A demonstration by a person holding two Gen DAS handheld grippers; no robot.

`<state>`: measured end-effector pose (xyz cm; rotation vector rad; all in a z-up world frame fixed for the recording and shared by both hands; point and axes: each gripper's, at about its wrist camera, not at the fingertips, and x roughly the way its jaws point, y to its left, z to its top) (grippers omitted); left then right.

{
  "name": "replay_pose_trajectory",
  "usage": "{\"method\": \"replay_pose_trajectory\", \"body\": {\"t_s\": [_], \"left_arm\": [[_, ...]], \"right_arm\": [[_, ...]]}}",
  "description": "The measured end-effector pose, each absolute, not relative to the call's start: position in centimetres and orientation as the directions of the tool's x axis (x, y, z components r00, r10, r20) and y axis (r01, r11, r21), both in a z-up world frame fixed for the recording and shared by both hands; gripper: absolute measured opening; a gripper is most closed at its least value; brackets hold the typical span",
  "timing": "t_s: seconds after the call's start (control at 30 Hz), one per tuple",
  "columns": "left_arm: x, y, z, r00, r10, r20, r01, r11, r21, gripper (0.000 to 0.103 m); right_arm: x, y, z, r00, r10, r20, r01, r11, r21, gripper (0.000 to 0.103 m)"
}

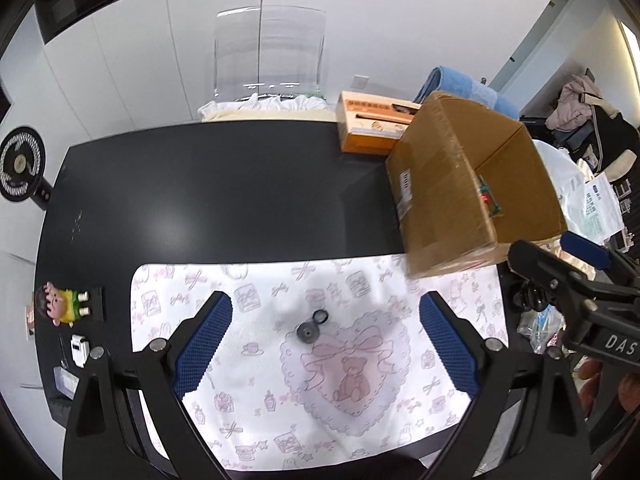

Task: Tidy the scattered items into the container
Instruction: 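Move both open tools back from the box to the mat, then close the left tool on the metal disc while the right tool grasps the black ring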

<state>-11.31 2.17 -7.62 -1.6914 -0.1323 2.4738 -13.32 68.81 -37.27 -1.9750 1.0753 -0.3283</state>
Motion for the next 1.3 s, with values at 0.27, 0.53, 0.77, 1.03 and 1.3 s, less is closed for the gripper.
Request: {"method": "replay_pose_trajectory", "body": {"t_s": [0.27, 0.53, 0.77, 1.03, 1.3], "left_arm": [[-9.6, -0.1, -10.7, -0.309, 0.141, -0.940, -0.044, -0.990, -0.134, 0.094], [-8.2, -1.6, -15.2, -0.237, 0.117, -0.964, -0.035, -0.993, -0.112, 0.094], [-7.6, -1.2, -19.7, -0.169, 0.140, -0.976, -0.019, -0.990, -0.138, 0.094], [-7.3, -0.1, -24.7, -0.110, 0.147, -0.983, 0.035, -0.988, -0.152, 0.087], [-8.2, 0.5, -29.3, -0.074, 0.199, -0.977, 0.089, -0.975, -0.205, 0.062]], "right_arm": [[-14.5, 64.8, -37.9, 0.546, -0.830, -0.115, -0.570, -0.267, -0.777, 0.103], [-13.8, 59.5, -37.3, 0.481, -0.875, -0.052, -0.558, -0.260, -0.788, 0.103], [-12.1, 56.0, -36.7, 0.435, -0.900, -0.005, -0.549, -0.261, -0.794, 0.103], [-9.4, 52.4, -36.4, 0.373, -0.927, 0.032, -0.552, -0.250, -0.795, 0.101], [-6.6, 48.1, -36.1, 0.303, -0.950, 0.081, -0.586, -0.253, -0.770, 0.086]]}}
